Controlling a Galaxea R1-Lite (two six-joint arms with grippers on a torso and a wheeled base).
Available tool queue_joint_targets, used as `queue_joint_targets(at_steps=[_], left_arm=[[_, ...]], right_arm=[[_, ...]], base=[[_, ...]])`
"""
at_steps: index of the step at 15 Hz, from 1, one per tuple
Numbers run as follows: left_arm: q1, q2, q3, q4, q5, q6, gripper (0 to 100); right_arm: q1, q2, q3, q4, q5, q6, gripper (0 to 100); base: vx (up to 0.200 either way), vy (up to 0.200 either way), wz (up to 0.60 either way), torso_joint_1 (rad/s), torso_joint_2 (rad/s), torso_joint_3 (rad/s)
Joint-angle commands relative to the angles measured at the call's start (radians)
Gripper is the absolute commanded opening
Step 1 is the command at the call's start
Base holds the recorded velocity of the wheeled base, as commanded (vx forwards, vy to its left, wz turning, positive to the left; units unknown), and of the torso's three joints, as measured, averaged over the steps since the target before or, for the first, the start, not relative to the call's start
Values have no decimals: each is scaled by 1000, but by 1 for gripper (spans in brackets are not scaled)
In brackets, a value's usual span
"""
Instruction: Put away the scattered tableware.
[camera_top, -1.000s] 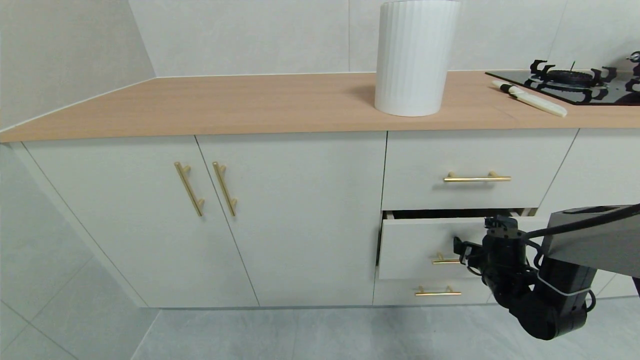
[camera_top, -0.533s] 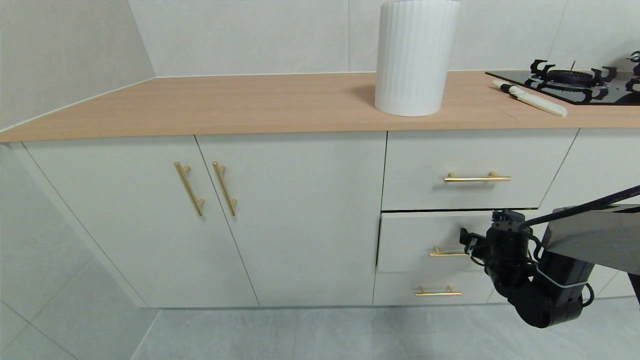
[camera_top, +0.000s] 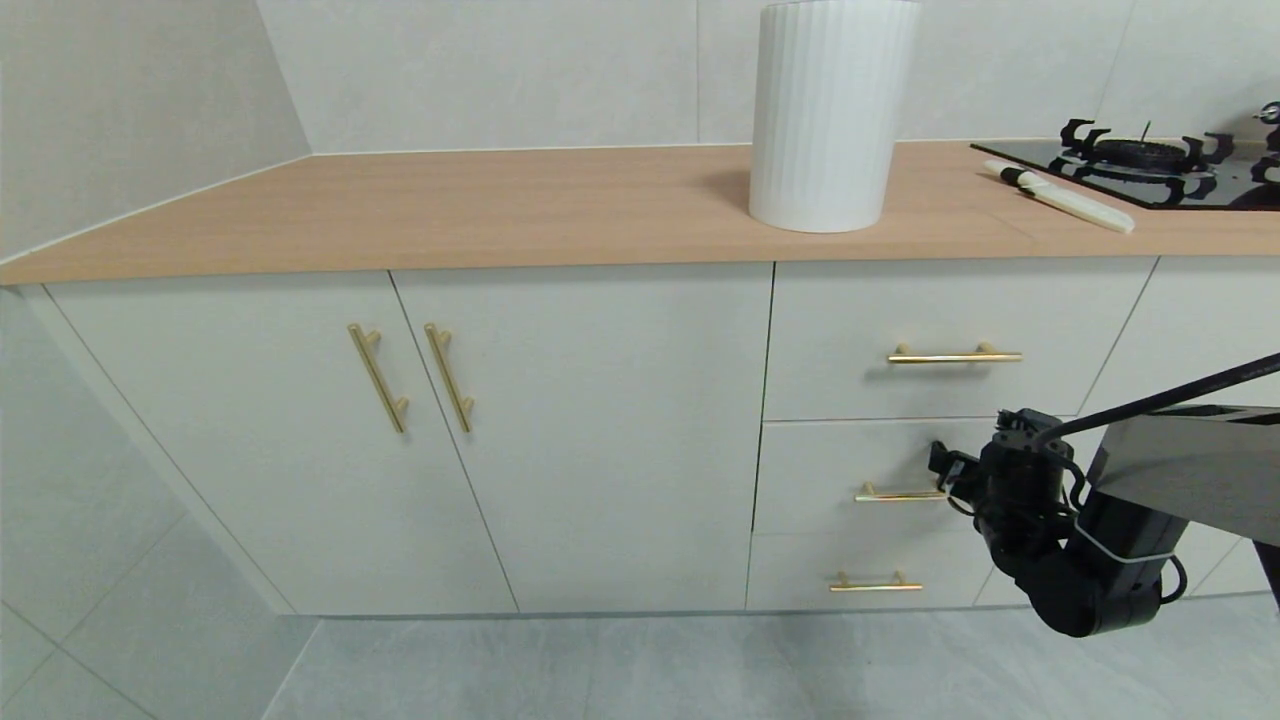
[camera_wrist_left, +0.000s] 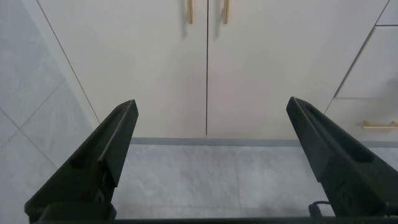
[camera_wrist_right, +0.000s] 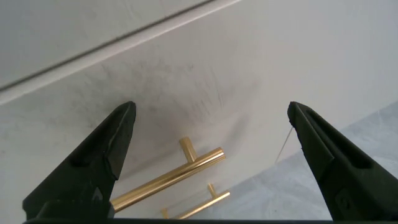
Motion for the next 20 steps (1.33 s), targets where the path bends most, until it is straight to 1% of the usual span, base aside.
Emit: queue_joint_targets(at_steps=[1, 7, 12, 14, 16, 18, 19, 20], left_arm=[[0, 0, 0, -1, 1, 0, 100], [0, 0, 0, -1, 1, 0, 100], [0, 0, 0, -1, 1, 0, 100], [0, 0, 0, 0, 1, 0, 100], [0, 0, 0, 0, 1, 0, 100], [0, 0, 0, 0, 1, 0, 100], [0, 0, 0, -1, 1, 0, 100], [0, 0, 0, 0, 1, 0, 100]], right_arm=[[-4, 2, -6, 1, -2, -1, 100], [-19, 7, -32, 1, -3, -1, 100], [-18, -4, -23, 1, -5, -1, 100], [-15, -53, 43, 1, -2, -2, 100], [17, -191, 204, 12, 78, -16, 100], [31, -358, 357, 30, 221, -74, 100], [39, -441, 397, 56, 251, -100, 100], [47, -475, 408, 68, 253, -111, 100]], base=[[0, 0, 0, 0, 0, 0], [0, 0, 0, 0, 0, 0], [0, 0, 0, 0, 0, 0], [0, 0, 0, 0, 0, 0], [0, 0, 0, 0, 0, 0], [0, 0, 0, 0, 0, 0], [0, 0, 0, 0, 0, 0], [0, 0, 0, 0, 0, 0]])
